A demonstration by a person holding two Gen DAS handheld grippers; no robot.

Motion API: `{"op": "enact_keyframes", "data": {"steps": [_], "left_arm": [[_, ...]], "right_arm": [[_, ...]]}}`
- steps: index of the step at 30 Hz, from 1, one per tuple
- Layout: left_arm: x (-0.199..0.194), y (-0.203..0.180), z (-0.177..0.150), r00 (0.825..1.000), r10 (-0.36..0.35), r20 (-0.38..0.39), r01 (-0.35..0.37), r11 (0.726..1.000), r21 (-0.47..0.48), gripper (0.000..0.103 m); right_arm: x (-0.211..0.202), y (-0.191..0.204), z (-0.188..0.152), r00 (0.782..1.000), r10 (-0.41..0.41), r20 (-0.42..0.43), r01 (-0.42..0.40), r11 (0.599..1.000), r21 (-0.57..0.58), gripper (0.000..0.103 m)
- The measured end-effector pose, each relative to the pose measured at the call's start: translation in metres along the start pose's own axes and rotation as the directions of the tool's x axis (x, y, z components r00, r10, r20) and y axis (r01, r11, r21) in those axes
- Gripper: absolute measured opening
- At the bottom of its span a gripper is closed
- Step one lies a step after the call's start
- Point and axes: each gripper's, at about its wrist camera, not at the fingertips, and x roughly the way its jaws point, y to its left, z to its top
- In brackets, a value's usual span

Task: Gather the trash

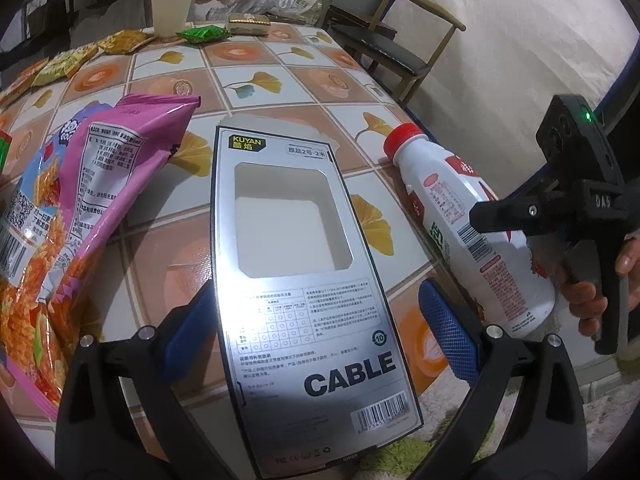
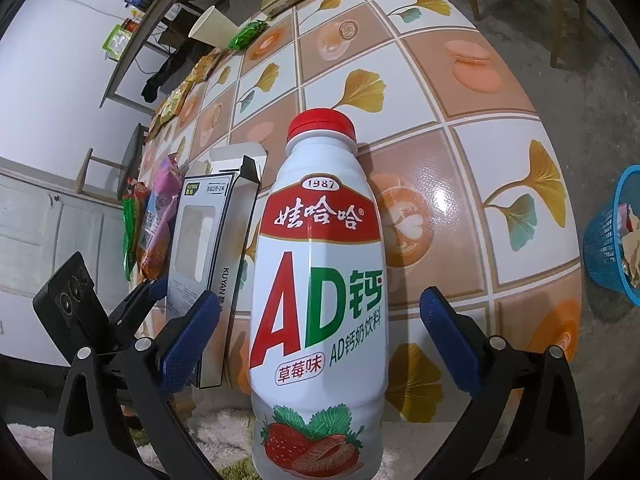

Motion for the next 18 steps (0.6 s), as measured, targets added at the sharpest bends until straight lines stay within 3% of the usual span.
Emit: {"op": "enact_keyframes", "data": {"steps": [5, 9, 18], "left_arm": [[-0.001, 0.006, 0.003, 1.0, -0.021, -0.009, 0.021, 0.998, -0.051, 0.094], [-0.001, 0.005, 0.008, 1.0, 0.003, -0.016, -0.004, 0.997, -0.072, 0.094], [0.008, -0.016, 0.016, 0.983, 0.18, -0.032, -0.178, 0.982, 0.062, 0.094]], "right_arm": [[-0.004, -0.004, -0.004, 1.0, 0.025, 0.015, -0.025, 0.999, -0.021, 0.098], [-0.005, -0.004, -0.008, 1.0, 0.017, 0.016, -0.016, 1.0, -0.025, 0.097], [-0.012, 0.025, -0.016, 0.987, -0.115, 0.115, 0.134, 0.975, -0.178, 0.097]]}}
